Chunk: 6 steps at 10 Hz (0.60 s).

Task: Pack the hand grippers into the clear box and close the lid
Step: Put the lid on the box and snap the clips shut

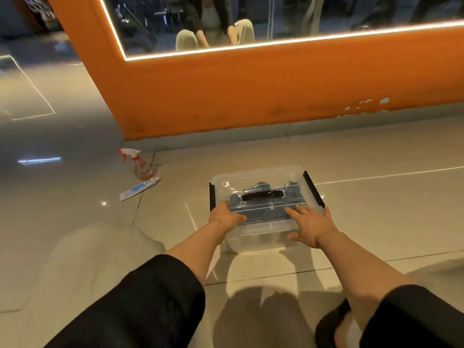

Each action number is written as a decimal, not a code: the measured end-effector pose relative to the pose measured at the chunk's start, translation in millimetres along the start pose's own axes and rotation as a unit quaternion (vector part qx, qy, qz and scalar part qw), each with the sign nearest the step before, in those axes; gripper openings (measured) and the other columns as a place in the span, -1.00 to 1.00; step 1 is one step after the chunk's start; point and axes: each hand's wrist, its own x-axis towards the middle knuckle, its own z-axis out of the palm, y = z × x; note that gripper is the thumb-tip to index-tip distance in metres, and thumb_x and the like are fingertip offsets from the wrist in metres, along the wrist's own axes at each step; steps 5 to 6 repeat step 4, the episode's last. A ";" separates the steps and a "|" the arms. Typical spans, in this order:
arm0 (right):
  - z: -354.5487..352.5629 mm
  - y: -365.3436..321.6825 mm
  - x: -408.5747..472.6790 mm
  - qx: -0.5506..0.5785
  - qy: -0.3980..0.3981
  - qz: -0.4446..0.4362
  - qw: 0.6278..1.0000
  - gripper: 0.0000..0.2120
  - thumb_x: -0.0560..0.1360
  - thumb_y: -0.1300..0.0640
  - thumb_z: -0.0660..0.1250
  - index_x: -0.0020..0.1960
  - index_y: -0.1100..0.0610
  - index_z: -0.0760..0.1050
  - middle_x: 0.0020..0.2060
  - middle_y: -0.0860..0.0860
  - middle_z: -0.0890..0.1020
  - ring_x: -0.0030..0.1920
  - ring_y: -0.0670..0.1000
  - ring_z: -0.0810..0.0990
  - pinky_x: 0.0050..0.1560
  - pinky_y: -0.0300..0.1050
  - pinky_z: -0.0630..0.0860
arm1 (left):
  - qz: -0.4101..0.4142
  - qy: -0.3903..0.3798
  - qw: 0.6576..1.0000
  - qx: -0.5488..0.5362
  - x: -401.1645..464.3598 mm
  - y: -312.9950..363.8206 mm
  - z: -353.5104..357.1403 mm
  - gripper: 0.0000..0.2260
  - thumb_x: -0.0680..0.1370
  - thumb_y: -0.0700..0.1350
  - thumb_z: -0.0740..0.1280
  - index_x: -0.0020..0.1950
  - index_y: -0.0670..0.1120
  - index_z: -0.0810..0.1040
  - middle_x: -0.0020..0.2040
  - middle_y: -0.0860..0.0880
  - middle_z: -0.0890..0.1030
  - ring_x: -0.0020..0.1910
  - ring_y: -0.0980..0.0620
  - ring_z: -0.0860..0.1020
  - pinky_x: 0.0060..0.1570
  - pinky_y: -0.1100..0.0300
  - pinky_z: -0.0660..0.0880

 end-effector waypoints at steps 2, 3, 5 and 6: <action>-18.8 -51.2 33.0 0.020 0.026 -0.023 0.999 -0.35 0.56 -0.19 0.13 0.55 -0.04 -0.04 0.52 0.05 0.16 0.50 0.09 0.16 0.46 0.25 -0.03 | -0.020 -0.021 0.999 -0.030 14.6 -1.8 -33.5 -0.91 0.52 -0.16 0.36 -0.05 -0.11 0.48 0.10 -0.16 0.52 0.05 -0.09 0.50 0.16 0.02 0.47; -24.8 -79.5 63.4 -0.009 0.088 -0.047 0.995 -0.47 0.58 -0.13 0.11 0.48 0.05 0.18 0.39 0.09 0.38 0.39 0.12 0.34 0.42 0.15 0.15 | -0.044 -0.013 0.998 -0.040 30.0 -9.5 -55.8 -0.87 0.51 -0.17 0.36 -0.18 -0.07 0.43 0.03 -0.16 0.54 0.05 -0.12 0.54 0.13 0.00 0.49; -32.2 -115.3 95.4 -0.002 0.168 -0.079 0.983 -0.67 0.59 -0.05 0.12 0.20 0.13 0.45 0.12 0.10 0.58 0.12 0.12 0.52 0.17 0.01 0.41 | -0.054 -0.008 0.998 -0.037 49.2 -12.8 -87.3 -0.92 0.53 -0.16 0.35 -0.04 -0.13 0.47 0.03 -0.15 0.53 0.05 -0.10 0.53 0.13 0.01 0.50; -32.2 -115.3 95.4 -0.002 0.168 -0.079 0.983 -0.67 0.59 -0.05 0.12 0.20 0.13 0.45 0.12 0.10 0.58 0.12 0.12 0.52 0.17 0.01 0.41 | -0.054 -0.008 0.998 -0.037 49.2 -12.8 -87.3 -0.92 0.53 -0.16 0.35 -0.04 -0.13 0.47 0.03 -0.15 0.53 0.05 -0.10 0.53 0.13 0.01 0.50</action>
